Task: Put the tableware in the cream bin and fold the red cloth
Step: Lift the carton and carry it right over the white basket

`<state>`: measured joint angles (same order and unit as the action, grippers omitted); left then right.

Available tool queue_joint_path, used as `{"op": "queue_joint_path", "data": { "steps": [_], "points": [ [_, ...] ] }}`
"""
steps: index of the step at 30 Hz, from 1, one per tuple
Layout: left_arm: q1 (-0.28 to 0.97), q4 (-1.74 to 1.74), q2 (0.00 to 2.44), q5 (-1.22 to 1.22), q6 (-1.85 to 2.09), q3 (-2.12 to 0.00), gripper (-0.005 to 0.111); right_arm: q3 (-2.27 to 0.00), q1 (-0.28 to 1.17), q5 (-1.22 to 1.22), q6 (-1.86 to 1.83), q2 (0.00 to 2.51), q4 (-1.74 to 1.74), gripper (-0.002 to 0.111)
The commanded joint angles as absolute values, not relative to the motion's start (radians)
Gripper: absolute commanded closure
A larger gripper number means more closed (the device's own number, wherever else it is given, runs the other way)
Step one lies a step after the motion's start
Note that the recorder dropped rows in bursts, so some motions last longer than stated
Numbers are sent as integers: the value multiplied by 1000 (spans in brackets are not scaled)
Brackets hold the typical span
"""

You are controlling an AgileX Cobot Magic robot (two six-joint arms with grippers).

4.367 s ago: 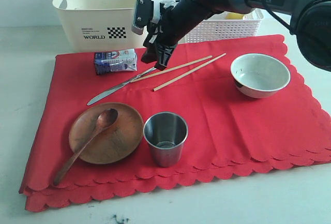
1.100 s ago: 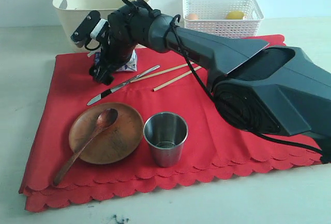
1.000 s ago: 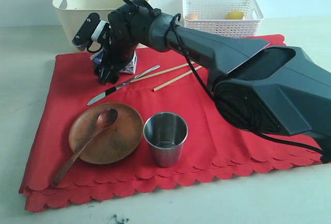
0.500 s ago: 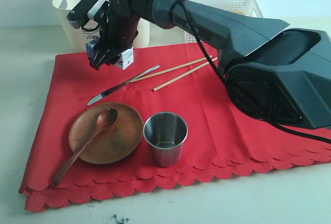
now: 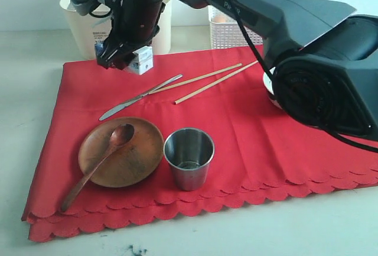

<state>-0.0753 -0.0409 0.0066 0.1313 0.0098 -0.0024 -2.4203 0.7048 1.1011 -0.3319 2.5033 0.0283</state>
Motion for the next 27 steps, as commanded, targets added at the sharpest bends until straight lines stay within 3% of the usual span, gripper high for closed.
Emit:
{"op": "queue_joint_path", "data": {
  "steps": [1,27],
  "points": [
    [-68,-41,0,128,11,0,104,-2427,675,1114,-352,2481,91,108],
    [-68,-41,0,128,11,0,104,-2419,587,1221,-365,2376,176,108]
  ]
}}
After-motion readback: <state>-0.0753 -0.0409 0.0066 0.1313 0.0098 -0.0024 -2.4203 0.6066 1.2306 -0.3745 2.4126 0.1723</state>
